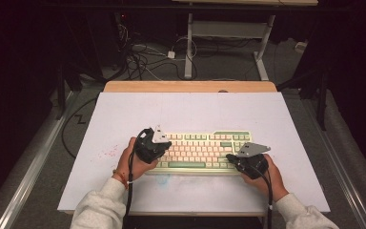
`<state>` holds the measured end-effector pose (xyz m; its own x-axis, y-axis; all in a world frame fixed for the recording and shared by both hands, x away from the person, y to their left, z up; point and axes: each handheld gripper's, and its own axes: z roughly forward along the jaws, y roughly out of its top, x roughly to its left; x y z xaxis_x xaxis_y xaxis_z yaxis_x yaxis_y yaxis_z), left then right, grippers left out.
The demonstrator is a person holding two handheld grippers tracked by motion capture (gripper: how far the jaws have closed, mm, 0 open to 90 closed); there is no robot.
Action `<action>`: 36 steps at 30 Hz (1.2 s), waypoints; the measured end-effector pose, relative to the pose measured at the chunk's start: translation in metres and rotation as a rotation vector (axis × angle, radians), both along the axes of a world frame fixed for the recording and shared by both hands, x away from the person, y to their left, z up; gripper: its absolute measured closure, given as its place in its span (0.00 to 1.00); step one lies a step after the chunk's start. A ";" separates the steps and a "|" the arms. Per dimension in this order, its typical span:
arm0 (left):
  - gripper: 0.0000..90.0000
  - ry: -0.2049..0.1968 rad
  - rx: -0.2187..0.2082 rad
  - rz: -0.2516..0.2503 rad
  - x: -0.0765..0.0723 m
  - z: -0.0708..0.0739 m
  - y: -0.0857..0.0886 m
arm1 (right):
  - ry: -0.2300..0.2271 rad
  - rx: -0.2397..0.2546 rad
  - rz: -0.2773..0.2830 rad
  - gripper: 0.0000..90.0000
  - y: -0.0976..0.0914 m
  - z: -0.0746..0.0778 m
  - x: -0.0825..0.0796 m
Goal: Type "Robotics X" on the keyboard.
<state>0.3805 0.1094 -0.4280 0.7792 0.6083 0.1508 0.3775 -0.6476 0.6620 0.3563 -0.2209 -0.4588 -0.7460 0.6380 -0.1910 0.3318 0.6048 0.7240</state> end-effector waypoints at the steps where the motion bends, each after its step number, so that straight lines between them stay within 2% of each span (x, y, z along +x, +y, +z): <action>1: 0.97 0.010 0.000 -0.004 0.002 -0.001 -0.002 | 0.000 0.000 0.001 1.00 0.000 0.000 0.000; 5: 0.97 0.033 0.021 -0.002 0.010 -0.005 -0.009 | 0.002 -0.001 0.004 1.00 0.000 0.000 0.001; 11: 0.97 0.055 0.026 -0.008 0.019 -0.010 -0.017 | -0.003 -0.001 0.005 1.00 0.000 0.000 0.001; 23: 0.97 0.069 0.048 -0.024 0.024 -0.014 -0.028 | -0.005 -0.005 0.005 1.00 0.001 0.000 0.000; 29: 0.97 0.081 0.066 -0.032 0.025 -0.016 -0.030 | -0.004 -0.007 0.004 1.00 0.001 0.000 0.000; 30: 0.97 0.085 0.081 -0.032 0.026 -0.017 -0.031 | -0.008 -0.007 0.007 1.00 0.001 0.000 0.000; 31: 0.97 0.080 0.073 -0.038 0.026 -0.018 -0.031 | -0.007 -0.006 0.005 1.00 0.000 0.000 0.000; 34: 0.98 0.064 0.099 -0.050 0.023 -0.017 -0.034 | -0.005 -0.012 0.006 1.00 0.001 0.000 -0.001; 36: 0.97 0.050 0.079 -0.048 0.021 -0.014 -0.034 | -0.005 -0.016 0.009 1.00 0.001 0.000 0.000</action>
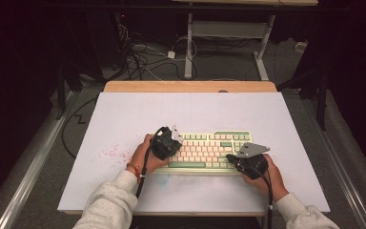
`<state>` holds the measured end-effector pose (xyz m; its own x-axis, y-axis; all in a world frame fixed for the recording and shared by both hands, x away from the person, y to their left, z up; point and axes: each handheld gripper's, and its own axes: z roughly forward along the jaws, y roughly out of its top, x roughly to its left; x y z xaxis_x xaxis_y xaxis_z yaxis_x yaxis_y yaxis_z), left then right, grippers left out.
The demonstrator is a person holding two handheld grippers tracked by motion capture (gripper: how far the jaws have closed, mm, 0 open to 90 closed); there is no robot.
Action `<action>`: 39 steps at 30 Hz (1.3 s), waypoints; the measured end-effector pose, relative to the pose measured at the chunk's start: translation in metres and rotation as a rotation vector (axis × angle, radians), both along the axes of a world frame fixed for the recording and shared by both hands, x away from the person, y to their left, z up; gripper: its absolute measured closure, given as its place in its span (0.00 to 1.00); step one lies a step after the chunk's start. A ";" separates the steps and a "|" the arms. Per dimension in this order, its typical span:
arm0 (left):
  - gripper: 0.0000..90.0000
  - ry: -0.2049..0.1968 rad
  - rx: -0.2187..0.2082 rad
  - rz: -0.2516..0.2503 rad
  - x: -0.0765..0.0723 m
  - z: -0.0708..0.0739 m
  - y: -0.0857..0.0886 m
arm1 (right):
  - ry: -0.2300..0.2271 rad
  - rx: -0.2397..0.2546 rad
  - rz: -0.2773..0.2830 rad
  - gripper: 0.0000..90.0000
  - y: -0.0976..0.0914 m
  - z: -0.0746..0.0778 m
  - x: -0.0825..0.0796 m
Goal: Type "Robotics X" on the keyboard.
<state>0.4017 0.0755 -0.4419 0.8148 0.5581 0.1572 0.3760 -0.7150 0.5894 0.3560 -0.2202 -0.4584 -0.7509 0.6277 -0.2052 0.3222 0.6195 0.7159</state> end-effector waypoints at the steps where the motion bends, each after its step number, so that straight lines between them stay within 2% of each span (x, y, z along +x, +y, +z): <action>1: 0.97 -0.006 -0.008 -0.001 -0.001 0.002 0.001 | 0.000 0.001 -0.001 1.00 0.000 0.000 0.000; 6: 0.97 -0.039 -0.047 -0.012 -0.004 0.013 0.006 | -0.005 0.005 -0.005 1.00 0.000 -0.001 -0.001; 11: 0.95 -0.086 -0.067 -0.014 -0.015 0.022 0.016 | -0.004 -0.004 0.001 1.00 -0.001 0.000 -0.001; 15: 0.90 -0.126 -0.104 -0.022 -0.026 0.024 0.023 | -0.006 -0.008 0.008 1.00 -0.001 0.000 0.000; 16: 0.88 -0.125 -0.118 -0.027 -0.028 0.023 0.025 | -0.008 -0.011 0.004 1.00 -0.001 0.001 0.000; 20: 0.69 -0.184 -0.107 -0.032 -0.038 0.016 0.035 | -0.019 0.009 0.004 1.00 -0.003 0.004 -0.002; 22: 0.64 -0.195 -0.118 -0.039 -0.041 0.014 0.038 | -0.025 0.011 0.000 1.00 -0.004 0.006 -0.003; 23: 0.58 -0.208 -0.141 -0.022 -0.045 0.011 0.044 | -0.038 0.022 -0.004 1.00 -0.005 0.011 -0.005; 28: 0.43 -0.244 -0.143 0.018 -0.054 0.006 0.062 | -0.062 0.054 -0.012 1.00 -0.008 0.020 -0.008; 33: 0.35 -0.244 -0.143 0.044 -0.063 0.000 0.078 | -0.078 0.079 -0.010 1.00 -0.011 0.028 -0.011; 39: 0.25 -0.224 -0.129 0.064 -0.070 -0.010 0.092 | -0.080 0.089 -0.006 1.00 -0.010 0.032 -0.011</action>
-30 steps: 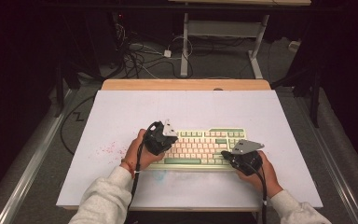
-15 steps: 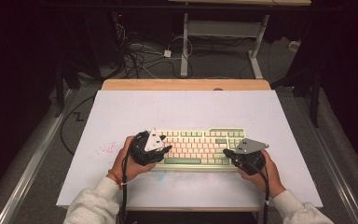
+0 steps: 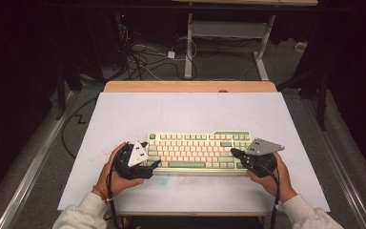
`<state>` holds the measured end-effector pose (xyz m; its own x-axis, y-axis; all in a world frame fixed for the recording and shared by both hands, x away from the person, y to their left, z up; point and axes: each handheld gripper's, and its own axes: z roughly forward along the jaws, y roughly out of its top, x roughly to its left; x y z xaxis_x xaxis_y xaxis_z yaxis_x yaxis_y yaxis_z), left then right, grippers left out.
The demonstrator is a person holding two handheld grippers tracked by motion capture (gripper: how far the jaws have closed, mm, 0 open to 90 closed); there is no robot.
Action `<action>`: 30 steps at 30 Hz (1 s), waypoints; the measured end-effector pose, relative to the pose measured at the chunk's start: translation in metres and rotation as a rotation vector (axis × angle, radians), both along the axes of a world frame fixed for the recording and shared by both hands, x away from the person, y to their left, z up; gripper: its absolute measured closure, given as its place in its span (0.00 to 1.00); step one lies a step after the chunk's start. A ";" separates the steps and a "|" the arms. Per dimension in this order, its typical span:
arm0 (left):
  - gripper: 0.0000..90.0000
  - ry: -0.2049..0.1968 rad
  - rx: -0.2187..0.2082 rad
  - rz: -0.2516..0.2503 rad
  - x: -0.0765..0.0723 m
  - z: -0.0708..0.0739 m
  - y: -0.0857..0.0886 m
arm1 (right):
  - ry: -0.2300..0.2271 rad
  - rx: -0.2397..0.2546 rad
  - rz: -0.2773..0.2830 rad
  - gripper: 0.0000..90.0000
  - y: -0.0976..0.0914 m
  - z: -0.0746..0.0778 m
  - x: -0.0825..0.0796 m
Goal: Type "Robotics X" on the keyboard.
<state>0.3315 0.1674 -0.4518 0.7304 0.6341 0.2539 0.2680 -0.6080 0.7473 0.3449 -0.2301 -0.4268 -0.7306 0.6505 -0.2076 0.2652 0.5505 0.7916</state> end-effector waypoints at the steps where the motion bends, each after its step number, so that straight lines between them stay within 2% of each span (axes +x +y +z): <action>1: 0.23 0.000 0.000 0.000 0.000 0.000 0.000 | -0.003 0.000 0.001 1.00 0.000 0.000 0.000; 6: 0.20 0.011 0.003 0.032 -0.007 -0.007 0.010 | -0.002 0.009 0.002 1.00 0.002 0.003 0.002; 8: 0.19 0.016 -0.016 0.051 -0.010 -0.009 0.016 | -0.003 0.009 0.005 1.00 0.004 0.004 0.003; 12: 0.19 0.017 -0.014 0.065 -0.017 -0.012 0.022 | 0.004 0.003 0.019 1.00 0.013 0.004 0.007; 18: 0.19 0.024 0.017 0.067 -0.025 -0.020 0.027 | 0.014 -0.005 0.042 1.00 0.027 0.003 0.014; 27: 0.19 0.045 0.002 0.089 -0.028 -0.023 0.037 | 0.030 -0.014 0.066 1.00 0.045 0.000 0.026; 30: 0.19 0.038 -0.003 0.091 -0.028 -0.022 0.039 | 0.040 -0.016 0.070 1.00 0.049 0.000 0.030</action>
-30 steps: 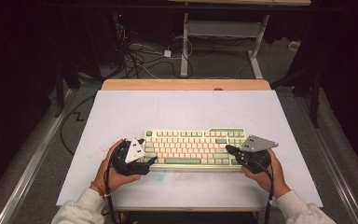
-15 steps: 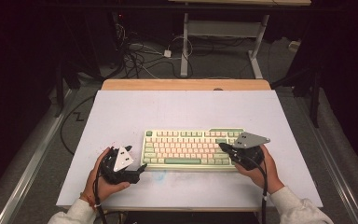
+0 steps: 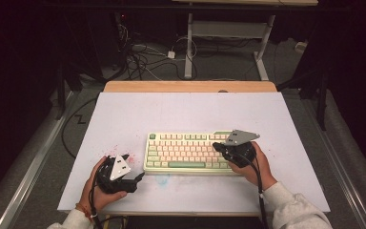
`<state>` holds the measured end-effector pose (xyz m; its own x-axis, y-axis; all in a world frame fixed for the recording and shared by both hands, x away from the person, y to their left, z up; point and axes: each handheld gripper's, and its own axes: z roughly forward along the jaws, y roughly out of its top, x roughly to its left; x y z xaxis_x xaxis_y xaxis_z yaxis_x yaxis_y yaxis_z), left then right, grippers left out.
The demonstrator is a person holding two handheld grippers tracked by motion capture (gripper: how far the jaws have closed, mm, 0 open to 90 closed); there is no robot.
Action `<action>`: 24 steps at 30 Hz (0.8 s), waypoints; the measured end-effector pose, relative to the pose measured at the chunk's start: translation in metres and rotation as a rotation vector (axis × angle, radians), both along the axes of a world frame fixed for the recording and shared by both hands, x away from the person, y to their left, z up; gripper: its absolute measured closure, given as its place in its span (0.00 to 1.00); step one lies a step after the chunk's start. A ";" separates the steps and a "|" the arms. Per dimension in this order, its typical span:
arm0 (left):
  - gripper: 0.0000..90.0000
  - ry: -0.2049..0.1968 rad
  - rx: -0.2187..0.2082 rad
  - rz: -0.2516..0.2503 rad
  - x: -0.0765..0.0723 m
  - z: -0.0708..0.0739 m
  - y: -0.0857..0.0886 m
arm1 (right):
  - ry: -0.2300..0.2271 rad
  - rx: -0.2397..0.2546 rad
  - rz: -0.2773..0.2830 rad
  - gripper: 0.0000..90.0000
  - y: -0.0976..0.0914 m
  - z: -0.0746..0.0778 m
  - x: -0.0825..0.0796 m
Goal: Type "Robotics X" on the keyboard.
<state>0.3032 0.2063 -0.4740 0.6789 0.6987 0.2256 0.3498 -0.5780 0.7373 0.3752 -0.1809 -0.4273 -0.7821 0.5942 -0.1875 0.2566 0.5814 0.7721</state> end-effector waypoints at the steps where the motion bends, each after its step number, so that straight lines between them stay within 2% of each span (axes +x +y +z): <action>1: 0.19 0.006 -0.004 0.004 -0.001 0.000 -0.001 | -0.002 -0.002 0.001 1.00 0.001 0.000 0.001; 14: 0.19 0.004 -0.021 0.005 -0.004 0.001 0.002 | 0.009 -0.016 0.013 1.00 0.018 -0.003 0.009; 16: 0.19 -0.006 -0.011 0.001 -0.004 0.002 0.003 | 0.012 -0.020 0.017 1.00 0.021 -0.003 0.009; 17: 0.19 0.005 -0.019 0.005 -0.005 0.002 0.003 | 0.009 -0.024 0.022 1.00 0.022 -0.004 0.010; 20: 0.19 -0.004 -0.021 0.004 -0.004 0.002 0.004 | 0.015 -0.026 0.030 1.00 0.027 -0.005 0.013; 21: 0.19 0.007 -0.023 0.006 -0.004 0.001 0.004 | 0.014 -0.031 0.033 1.00 0.028 -0.006 0.014; 24: 0.19 0.008 -0.026 0.009 -0.003 0.001 0.004 | 0.023 -0.038 0.038 1.00 0.031 -0.009 0.015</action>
